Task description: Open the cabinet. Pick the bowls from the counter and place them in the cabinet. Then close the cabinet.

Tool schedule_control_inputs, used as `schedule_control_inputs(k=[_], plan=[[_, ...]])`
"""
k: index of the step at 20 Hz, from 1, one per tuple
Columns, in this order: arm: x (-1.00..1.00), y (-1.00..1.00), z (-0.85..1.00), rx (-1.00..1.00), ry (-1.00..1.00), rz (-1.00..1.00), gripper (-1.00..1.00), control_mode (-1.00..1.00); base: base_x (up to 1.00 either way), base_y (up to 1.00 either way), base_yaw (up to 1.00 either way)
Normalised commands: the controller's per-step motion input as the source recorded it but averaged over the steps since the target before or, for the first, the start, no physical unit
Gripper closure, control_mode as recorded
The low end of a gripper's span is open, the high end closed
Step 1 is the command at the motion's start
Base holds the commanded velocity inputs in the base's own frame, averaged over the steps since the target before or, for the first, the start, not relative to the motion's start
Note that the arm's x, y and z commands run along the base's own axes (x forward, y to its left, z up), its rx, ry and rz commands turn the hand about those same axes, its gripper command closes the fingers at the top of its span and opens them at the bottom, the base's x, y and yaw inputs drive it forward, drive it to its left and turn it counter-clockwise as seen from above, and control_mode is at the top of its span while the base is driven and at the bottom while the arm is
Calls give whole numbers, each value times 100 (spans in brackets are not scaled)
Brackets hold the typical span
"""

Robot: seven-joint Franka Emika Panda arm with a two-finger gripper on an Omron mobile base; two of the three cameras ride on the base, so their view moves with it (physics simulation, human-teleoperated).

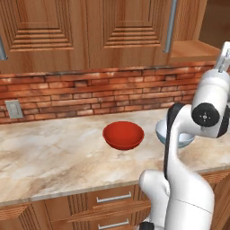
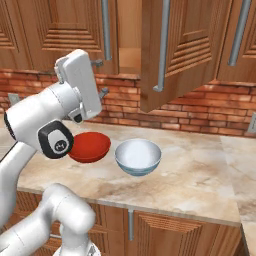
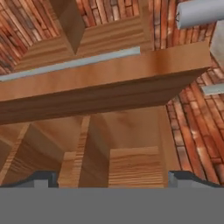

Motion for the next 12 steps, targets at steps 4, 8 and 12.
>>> schedule_control_inputs(k=[4, 8, 12], plan=[[38, -11, 0, 1, 1, -14, -100, -100, 0, 0, 0], [29, -26, 0, 3, 1, -17, -100, -100, 0, 0, 0], [26, -31, 0, 4, 0, -17, -100, -100, 0, 0, 0]])
